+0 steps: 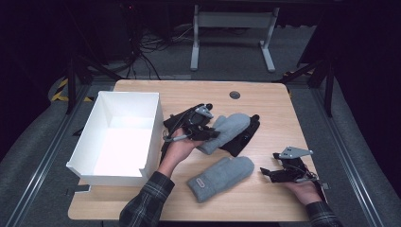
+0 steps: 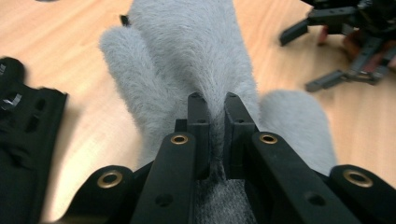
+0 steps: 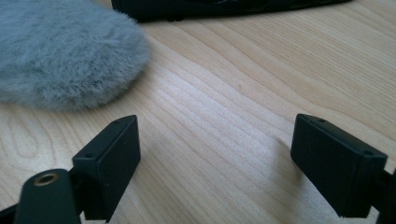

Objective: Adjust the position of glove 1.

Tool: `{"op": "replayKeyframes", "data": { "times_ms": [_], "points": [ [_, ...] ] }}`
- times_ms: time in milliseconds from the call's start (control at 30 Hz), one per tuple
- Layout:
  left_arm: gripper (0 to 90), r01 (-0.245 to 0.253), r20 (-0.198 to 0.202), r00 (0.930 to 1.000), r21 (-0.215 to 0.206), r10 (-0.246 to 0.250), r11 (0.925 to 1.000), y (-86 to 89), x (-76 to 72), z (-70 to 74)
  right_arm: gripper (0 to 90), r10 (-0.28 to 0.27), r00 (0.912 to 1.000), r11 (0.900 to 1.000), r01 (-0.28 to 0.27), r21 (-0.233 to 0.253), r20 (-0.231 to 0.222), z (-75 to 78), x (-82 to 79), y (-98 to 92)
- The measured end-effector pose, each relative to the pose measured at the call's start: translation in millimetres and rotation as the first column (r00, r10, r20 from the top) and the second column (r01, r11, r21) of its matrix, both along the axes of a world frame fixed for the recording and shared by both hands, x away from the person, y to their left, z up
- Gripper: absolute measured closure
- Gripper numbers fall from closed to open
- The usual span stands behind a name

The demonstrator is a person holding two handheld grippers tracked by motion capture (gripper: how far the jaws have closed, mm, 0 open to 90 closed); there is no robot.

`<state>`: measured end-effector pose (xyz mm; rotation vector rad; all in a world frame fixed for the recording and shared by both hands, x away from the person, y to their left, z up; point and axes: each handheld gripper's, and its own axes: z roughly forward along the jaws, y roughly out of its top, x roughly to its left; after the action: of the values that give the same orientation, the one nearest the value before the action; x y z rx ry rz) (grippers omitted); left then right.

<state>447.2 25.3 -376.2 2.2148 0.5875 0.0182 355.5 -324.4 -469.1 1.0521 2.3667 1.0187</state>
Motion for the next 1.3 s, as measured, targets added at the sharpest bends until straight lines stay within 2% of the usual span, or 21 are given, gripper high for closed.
{"op": "replayKeyframes", "data": {
  "times_ms": [133,200,400,933,1033,1300],
  "points": [
    [84.5,0.024,-0.002,0.9997,-0.02,-0.024,0.9995,3.7,-10.0,0.6,16.4,-0.001,1.0,1.0,0.001,0.0,-0.001,0.0,0.0,0.0],
    [84.5,0.039,-0.001,0.9992,-0.013,-0.039,0.9992,5.6,-17.1,1.2,16.4,-0.001,1.0,1.0,0.001,0.0,-0.001,0.0,0.0,0.1],
    [84.6,0.044,-0.005,0.999,-0.033,-0.044,0.9985,10.2,-31.6,-1.1,16.5,-0.002,1.0,1.0,0.002,0.001,-0.001,0.0,-0.1,0.2],
    [84.7,0.112,-0.011,0.9937,-0.013,-0.112,0.9937,16.7,-76.5,-15.9,16.4,-0.002,1.0,1.0,0.002,0.0,-0.001,0.0,0.0,0.2],
    [84.7,0.122,-0.002,0.9926,-0.008,-0.122,0.9925,16.0,-86.2,-18.1,16.5,-0.003,1.0,1.0,0.003,0.001,-0.001,0.0,0.0,0.2],
    [84.6,0.141,-0.001,0.99,0.018,-0.141,0.9898,8.4,-92.6,-24.7,16.5,-0.005,1.0,1.0,0.005,0.0,0.0,0.0,0.2,0.5]
  ]
}}
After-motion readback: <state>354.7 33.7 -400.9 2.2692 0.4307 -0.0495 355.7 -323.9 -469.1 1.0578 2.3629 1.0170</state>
